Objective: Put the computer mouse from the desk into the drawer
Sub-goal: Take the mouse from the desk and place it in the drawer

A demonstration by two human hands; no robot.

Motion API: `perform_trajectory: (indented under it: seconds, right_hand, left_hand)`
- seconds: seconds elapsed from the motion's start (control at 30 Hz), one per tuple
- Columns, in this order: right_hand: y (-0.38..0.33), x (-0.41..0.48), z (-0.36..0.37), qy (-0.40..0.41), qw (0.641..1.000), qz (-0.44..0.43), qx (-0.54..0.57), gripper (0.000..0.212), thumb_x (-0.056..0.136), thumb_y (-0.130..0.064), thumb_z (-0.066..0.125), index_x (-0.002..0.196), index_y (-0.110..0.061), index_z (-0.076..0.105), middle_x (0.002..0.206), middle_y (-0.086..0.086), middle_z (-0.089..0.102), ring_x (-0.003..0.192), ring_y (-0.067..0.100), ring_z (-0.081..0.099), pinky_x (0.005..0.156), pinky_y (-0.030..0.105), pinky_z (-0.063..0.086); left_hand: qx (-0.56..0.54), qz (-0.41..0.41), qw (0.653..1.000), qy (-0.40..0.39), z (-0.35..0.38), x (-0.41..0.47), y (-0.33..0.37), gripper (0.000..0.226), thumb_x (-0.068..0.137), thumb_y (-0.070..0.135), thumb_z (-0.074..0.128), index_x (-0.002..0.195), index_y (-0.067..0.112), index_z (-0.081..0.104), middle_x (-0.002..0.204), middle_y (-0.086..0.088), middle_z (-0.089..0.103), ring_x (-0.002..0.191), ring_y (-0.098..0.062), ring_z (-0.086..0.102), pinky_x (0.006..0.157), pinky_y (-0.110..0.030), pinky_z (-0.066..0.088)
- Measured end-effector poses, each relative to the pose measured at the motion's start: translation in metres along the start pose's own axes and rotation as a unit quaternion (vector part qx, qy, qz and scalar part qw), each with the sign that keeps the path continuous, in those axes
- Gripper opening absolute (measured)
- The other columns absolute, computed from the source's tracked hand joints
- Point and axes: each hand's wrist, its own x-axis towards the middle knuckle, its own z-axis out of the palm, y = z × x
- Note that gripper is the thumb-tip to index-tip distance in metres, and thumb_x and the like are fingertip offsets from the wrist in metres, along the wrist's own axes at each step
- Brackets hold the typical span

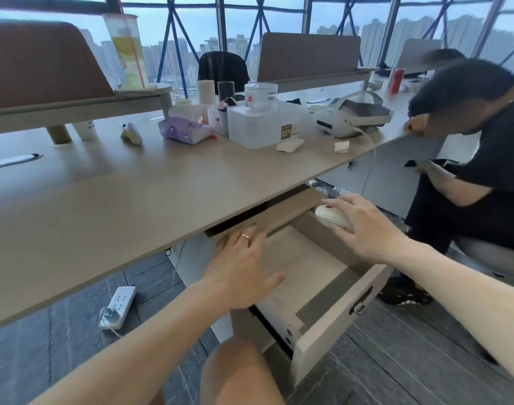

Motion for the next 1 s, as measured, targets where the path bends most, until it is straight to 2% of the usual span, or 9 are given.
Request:
perform_trajectory:
  seconds: [0.1,0.2,0.33,0.47,0.53,0.7,0.83,1.0]
  right_hand:
    - [-0.001,-0.002,0.016,-0.028,0.999,0.017,0.006,0.059,0.091,-0.036,0.059,0.148,-0.031,0.041,0.143,0.001,0.043,0.130,0.025,0.047,0.109,0.044,0.041]
    - [-0.005,0.002,0.030,-0.055,0.998,0.022,0.006,0.063,0.091,-0.039,0.060,0.149,-0.031,0.039,0.147,0.004,0.041,0.133,0.028,0.046,0.110,0.043,0.040]
    - [-0.015,0.011,0.049,-0.088,0.995,0.042,0.010,0.068,0.089,-0.037,0.063,0.150,-0.026,0.036,0.147,0.009,0.041,0.131,0.032,0.047,0.107,0.039,0.041]
    - [-0.024,0.017,0.069,-0.112,0.993,0.048,0.001,0.063,0.087,-0.037,0.064,0.145,-0.023,0.043,0.132,0.008,0.048,0.118,0.031,0.055,0.092,0.033,0.042]
    - [-0.027,0.022,0.078,-0.125,0.991,0.054,-0.004,0.062,0.088,-0.039,0.061,0.145,-0.021,0.044,0.126,0.008,0.049,0.114,0.033,0.056,0.096,0.037,0.045]
    - [-0.024,0.038,0.112,-0.202,0.977,0.070,-0.013,0.065,0.081,-0.056,0.044,0.144,-0.039,0.041,0.143,0.004,0.046,0.125,0.033,0.050,0.104,0.044,0.044]
    - [-0.022,0.043,0.129,-0.223,0.972,0.068,-0.039,0.044,0.096,-0.029,0.052,0.139,-0.030,0.046,0.131,0.011,0.039,0.120,0.037,0.049,0.099,0.043,0.045]
    - [-0.022,0.047,0.150,-0.242,0.965,0.062,-0.082,0.057,0.096,-0.024,0.052,0.148,-0.036,0.033,0.135,0.011,0.034,0.122,0.036,0.042,0.099,0.048,0.046]
  left_hand:
    - [-0.027,-0.062,0.996,-0.059,0.012,0.006,-0.010,0.121,0.070,0.082,0.055,0.159,0.018,0.003,0.168,-0.002,0.002,0.153,-0.017,-0.005,0.124,-0.041,0.002]
    - [-0.028,-0.068,0.994,-0.078,0.021,0.003,-0.018,0.133,0.066,0.083,0.061,0.158,0.015,-0.008,0.168,-0.003,-0.011,0.152,-0.016,-0.014,0.123,-0.040,-0.005]
    - [-0.010,-0.053,0.998,-0.037,0.031,0.001,-0.022,0.137,0.063,0.087,0.058,0.158,0.013,-0.008,0.168,-0.004,-0.010,0.152,-0.017,-0.013,0.122,-0.037,-0.007]
    - [-0.001,-0.044,0.999,-0.014,0.036,0.001,-0.023,0.138,0.061,0.090,0.055,0.158,0.012,-0.006,0.168,-0.006,-0.006,0.153,-0.018,-0.008,0.123,-0.037,-0.005]
    - [0.004,-0.037,0.999,0.001,0.038,0.001,-0.025,0.137,0.061,0.091,0.054,0.158,0.013,-0.005,0.168,-0.005,-0.004,0.152,-0.018,-0.006,0.123,-0.037,-0.003]
    - [-0.001,-0.033,0.999,0.023,0.042,-0.002,-0.027,0.136,0.061,0.092,0.052,0.158,0.015,-0.005,0.168,-0.002,-0.005,0.152,-0.016,-0.007,0.123,-0.038,-0.001]
    - [0.000,-0.031,0.999,0.032,0.045,-0.001,-0.030,0.137,0.061,0.093,0.051,0.158,0.015,-0.005,0.168,-0.001,-0.005,0.152,-0.016,-0.007,0.123,-0.039,0.000]
    - [-0.005,-0.020,0.999,0.046,0.048,-0.001,-0.031,0.137,0.060,0.094,0.050,0.158,0.015,-0.005,0.168,-0.001,-0.005,0.152,-0.016,-0.008,0.123,-0.038,-0.003]
